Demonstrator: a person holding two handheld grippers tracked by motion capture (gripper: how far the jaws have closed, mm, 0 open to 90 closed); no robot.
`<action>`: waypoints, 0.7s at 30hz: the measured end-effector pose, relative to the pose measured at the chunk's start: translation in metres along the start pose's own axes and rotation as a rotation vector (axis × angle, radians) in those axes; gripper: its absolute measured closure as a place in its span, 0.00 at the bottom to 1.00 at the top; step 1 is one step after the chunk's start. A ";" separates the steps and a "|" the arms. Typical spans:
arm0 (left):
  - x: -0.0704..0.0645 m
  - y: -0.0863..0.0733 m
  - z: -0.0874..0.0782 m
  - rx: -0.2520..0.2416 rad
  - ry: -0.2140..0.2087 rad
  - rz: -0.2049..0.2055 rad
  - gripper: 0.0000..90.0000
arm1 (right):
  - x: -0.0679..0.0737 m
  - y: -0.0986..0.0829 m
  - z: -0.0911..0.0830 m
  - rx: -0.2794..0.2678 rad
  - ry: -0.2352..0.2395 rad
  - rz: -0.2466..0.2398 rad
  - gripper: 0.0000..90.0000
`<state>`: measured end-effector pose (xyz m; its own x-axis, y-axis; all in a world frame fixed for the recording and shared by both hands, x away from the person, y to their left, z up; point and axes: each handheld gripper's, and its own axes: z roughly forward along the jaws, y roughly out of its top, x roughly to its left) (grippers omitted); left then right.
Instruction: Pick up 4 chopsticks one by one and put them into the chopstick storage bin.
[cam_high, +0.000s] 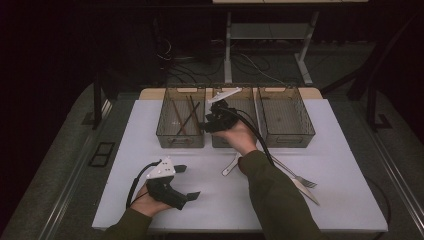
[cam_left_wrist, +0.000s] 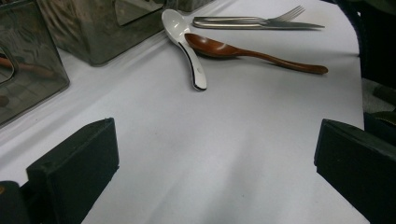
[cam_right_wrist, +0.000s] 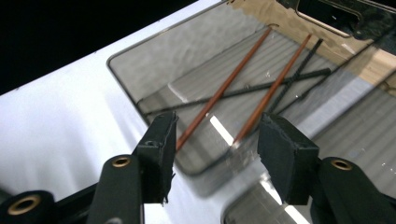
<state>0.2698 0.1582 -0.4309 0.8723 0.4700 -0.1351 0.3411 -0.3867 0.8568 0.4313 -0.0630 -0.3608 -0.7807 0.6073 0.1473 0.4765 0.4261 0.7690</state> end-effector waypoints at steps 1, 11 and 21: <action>0.000 0.000 0.000 0.003 0.002 -0.002 0.00 | -0.001 -0.003 -0.004 0.001 0.006 0.001 0.51; -0.001 -0.001 0.001 0.019 0.006 0.007 0.00 | -0.005 -0.038 -0.038 -0.017 0.056 -0.013 0.43; 0.000 -0.002 0.002 0.022 0.011 0.002 0.00 | -0.015 -0.068 -0.074 -0.045 0.044 0.000 0.41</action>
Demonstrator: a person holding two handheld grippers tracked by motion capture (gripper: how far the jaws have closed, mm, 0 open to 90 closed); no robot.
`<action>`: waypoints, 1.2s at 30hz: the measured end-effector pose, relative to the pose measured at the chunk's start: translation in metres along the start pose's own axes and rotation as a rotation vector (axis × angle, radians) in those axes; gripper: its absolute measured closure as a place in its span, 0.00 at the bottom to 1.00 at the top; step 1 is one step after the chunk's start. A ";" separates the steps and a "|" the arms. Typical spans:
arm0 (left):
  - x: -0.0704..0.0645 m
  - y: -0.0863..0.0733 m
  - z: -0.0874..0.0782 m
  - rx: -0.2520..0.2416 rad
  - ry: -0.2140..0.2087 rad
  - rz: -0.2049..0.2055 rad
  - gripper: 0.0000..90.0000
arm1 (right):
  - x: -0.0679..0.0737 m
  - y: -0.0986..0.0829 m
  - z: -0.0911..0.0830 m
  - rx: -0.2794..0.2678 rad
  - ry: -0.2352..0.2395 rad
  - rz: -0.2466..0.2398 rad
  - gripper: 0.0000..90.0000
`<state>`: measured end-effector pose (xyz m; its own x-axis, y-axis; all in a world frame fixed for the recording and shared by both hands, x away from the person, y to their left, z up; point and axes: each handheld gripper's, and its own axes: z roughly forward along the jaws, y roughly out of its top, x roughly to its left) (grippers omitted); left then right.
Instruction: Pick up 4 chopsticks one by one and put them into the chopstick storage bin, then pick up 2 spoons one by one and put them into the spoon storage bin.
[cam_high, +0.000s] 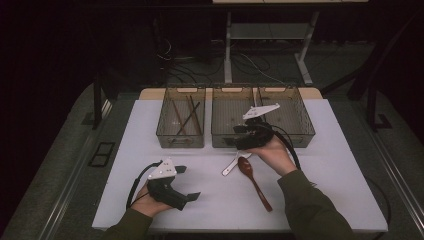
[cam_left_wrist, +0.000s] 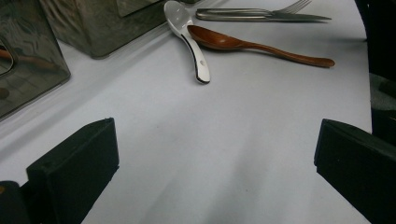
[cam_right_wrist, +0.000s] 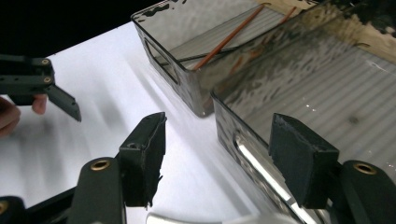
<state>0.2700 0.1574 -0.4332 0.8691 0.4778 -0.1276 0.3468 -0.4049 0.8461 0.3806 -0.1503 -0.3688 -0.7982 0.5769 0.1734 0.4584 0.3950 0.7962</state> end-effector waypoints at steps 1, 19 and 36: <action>0.000 0.000 0.000 0.000 0.001 -0.001 0.00 | -0.001 -0.003 -0.004 -0.007 0.000 0.006 0.41; 0.000 0.000 0.001 0.011 0.010 0.001 0.00 | -0.004 -0.059 -0.054 0.022 -0.017 -0.001 0.41; 0.000 -0.001 0.000 0.002 0.019 -0.013 0.00 | 0.023 -0.113 -0.065 0.177 0.019 -0.053 0.94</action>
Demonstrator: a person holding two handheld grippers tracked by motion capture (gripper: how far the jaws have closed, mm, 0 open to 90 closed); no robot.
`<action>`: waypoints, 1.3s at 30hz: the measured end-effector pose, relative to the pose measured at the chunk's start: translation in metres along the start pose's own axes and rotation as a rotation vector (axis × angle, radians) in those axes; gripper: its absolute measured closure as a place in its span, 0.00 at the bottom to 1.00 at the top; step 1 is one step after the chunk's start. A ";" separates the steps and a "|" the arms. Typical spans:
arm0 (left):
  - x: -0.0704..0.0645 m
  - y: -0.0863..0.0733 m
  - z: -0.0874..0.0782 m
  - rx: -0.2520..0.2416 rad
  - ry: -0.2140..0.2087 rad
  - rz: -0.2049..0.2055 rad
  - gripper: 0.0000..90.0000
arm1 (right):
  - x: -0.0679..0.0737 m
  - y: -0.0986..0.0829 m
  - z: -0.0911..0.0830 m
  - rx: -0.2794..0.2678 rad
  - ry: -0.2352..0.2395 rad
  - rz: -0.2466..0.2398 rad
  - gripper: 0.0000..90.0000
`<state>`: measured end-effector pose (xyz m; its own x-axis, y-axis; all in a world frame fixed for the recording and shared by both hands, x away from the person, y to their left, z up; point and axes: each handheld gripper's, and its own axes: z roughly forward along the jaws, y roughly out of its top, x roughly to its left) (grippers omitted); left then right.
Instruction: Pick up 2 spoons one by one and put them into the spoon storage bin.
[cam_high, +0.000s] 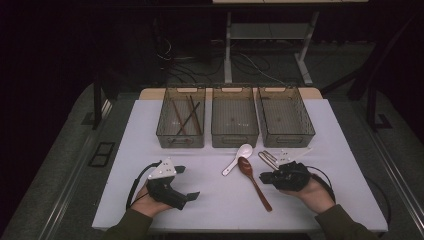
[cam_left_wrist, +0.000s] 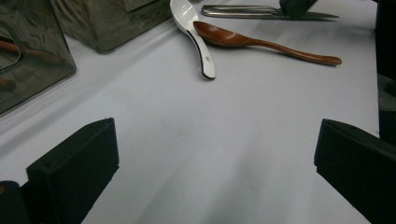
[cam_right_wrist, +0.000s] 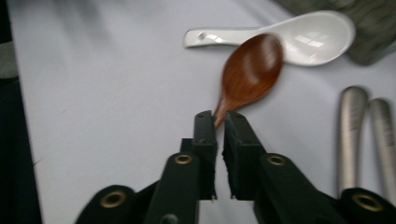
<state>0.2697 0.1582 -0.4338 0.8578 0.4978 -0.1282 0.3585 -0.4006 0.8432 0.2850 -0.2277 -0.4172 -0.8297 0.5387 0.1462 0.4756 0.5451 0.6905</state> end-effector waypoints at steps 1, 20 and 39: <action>0.000 0.000 0.000 0.003 0.000 0.004 0.00 | 0.002 -0.002 0.001 0.010 0.007 -0.011 0.96; 0.000 -0.001 0.000 0.014 0.001 0.012 0.00 | 0.025 -0.004 0.028 0.110 0.055 -0.064 1.00; 0.000 0.000 -0.001 0.005 0.000 0.010 0.00 | 0.012 -0.010 0.015 0.165 -0.064 -0.075 1.00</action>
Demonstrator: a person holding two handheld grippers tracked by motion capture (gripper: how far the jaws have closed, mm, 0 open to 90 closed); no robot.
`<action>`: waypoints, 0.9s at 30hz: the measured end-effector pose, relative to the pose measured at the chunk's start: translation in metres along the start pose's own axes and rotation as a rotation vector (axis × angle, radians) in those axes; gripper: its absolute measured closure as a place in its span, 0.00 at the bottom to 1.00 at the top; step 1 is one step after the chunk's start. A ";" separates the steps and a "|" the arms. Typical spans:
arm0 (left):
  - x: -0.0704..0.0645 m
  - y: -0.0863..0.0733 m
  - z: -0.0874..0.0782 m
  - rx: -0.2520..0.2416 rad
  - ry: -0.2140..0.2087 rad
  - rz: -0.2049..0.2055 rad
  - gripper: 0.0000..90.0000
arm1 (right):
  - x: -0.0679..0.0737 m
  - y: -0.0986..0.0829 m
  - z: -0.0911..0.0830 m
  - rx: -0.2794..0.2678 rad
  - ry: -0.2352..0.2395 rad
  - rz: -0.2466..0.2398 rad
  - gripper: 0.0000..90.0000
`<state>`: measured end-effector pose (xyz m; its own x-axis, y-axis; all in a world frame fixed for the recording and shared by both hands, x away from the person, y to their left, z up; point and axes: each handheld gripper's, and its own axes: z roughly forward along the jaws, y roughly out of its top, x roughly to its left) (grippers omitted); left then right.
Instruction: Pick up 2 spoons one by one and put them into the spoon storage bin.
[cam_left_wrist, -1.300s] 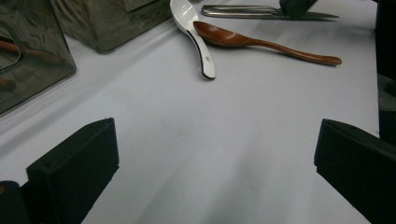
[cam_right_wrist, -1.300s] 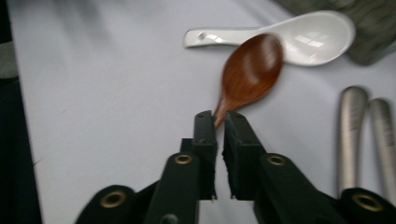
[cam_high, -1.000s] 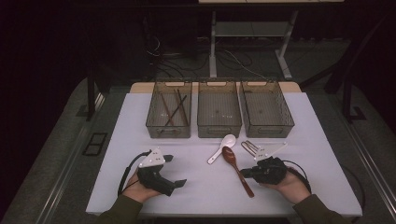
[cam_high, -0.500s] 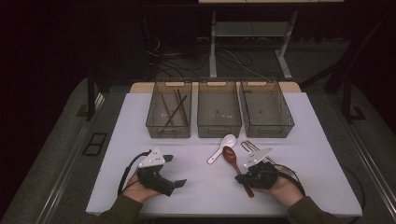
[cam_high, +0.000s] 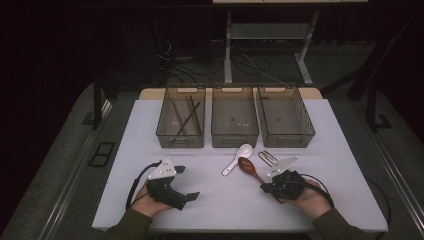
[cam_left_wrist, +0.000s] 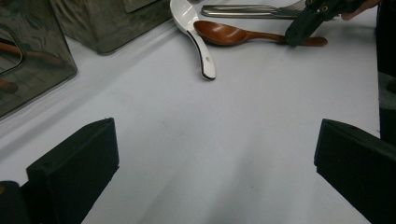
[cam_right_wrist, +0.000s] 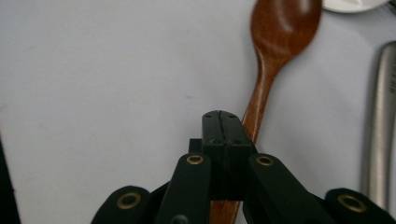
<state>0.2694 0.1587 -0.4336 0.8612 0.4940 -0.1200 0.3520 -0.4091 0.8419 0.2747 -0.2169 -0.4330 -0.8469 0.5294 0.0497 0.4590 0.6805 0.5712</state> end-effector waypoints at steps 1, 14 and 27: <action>0.000 0.000 0.000 0.001 0.000 0.000 0.00 | -0.002 -0.001 -0.001 0.003 -0.006 0.004 1.00; 0.000 0.000 0.000 0.002 -0.001 0.004 0.00 | -0.023 -0.008 -0.008 0.001 -0.057 0.046 1.00; 0.000 0.000 0.002 0.003 -0.003 0.001 0.00 | -0.045 0.022 -0.003 -0.122 0.019 0.166 0.64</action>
<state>0.2699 0.1573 -0.4342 0.8626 0.4911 -0.1210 0.3525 -0.4121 0.8402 0.3223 -0.2270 -0.4202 -0.7674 0.6193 0.1662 0.5581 0.5175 0.6487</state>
